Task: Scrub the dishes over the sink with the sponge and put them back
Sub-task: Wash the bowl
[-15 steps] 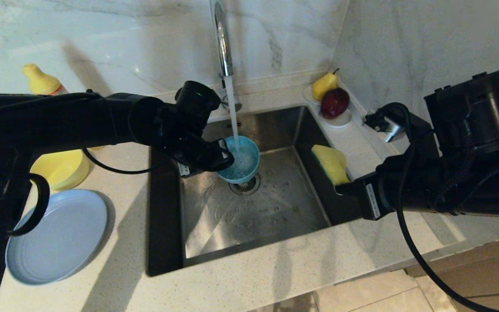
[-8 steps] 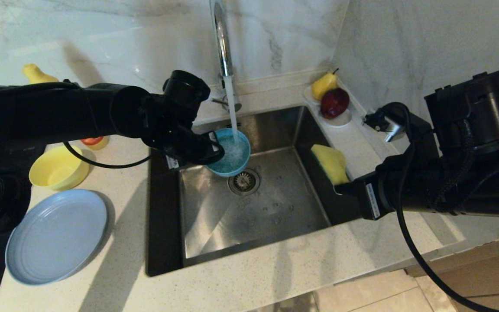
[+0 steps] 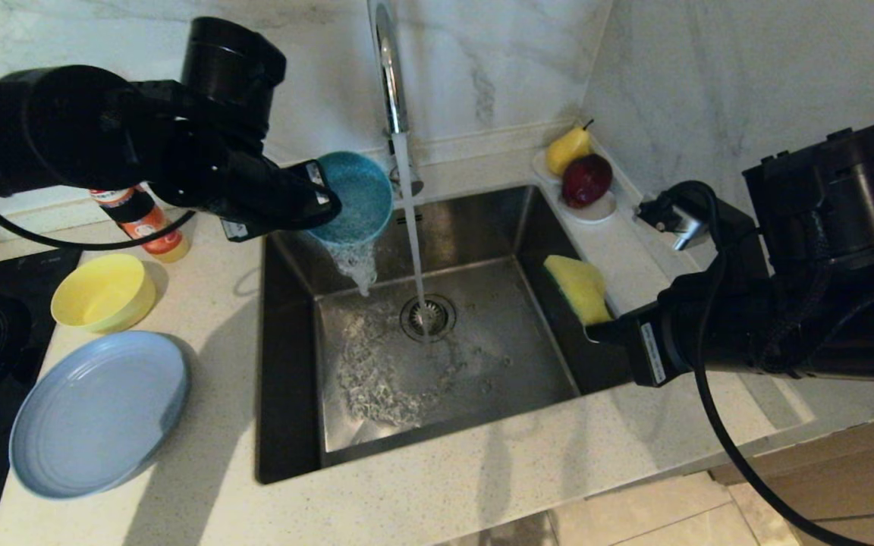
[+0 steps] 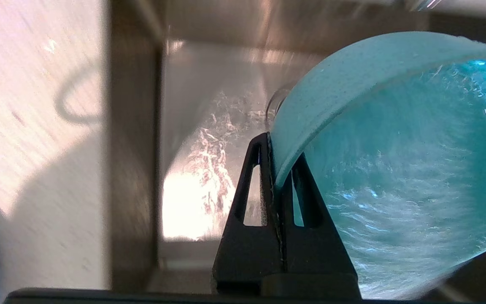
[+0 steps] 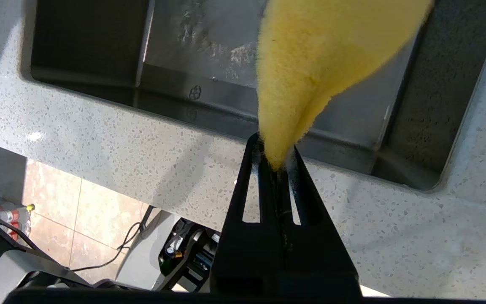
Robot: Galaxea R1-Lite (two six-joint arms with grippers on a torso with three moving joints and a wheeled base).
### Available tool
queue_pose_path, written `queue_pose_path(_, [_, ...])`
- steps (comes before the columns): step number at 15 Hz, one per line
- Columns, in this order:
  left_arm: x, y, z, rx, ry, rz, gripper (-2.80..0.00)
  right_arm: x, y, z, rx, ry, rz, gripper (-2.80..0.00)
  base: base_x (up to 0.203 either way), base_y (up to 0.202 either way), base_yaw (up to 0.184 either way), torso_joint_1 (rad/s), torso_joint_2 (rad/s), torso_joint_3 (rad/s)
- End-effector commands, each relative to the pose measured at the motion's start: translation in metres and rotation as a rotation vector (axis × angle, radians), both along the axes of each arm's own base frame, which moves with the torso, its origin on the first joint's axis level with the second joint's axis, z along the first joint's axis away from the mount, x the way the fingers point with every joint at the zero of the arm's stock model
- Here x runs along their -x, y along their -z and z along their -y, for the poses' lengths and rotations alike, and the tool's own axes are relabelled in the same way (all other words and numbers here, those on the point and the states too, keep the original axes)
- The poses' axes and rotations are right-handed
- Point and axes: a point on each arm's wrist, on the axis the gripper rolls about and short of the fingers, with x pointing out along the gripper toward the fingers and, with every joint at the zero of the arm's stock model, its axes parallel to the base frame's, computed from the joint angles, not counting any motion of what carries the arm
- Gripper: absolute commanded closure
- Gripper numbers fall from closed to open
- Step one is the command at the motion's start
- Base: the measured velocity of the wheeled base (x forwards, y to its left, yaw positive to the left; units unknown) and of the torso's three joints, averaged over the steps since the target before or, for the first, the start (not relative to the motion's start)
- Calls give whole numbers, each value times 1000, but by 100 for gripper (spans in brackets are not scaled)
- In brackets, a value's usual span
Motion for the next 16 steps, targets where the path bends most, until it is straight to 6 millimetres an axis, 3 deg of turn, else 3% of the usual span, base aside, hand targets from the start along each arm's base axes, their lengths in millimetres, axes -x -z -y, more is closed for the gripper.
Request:
queue_pose_path(1, [25, -26, -11, -4, 18, 130, 0, -2, 3, -2, 6, 0, -9, 0, 0, 0, 0, 0, 0, 0])
queue_pose_path(5, [35, -22, -15, -108, 69, 345, 0, -4, 5, -3, 12, 0, -17, 0, 0, 0, 0, 0, 0, 0])
queue_pose_path(12, [45, 16, -20, -202, 150, 589, 0, -8, 7, -7, 16, -1, -23, 0, 0, 0, 0, 0, 0, 0])
queue_pose_path(16, [55, 25, -25, -209, 206, 770, 0, -9, 9, -7, 19, -1, -27, 0, 0, 0, 0, 0, 0, 0])
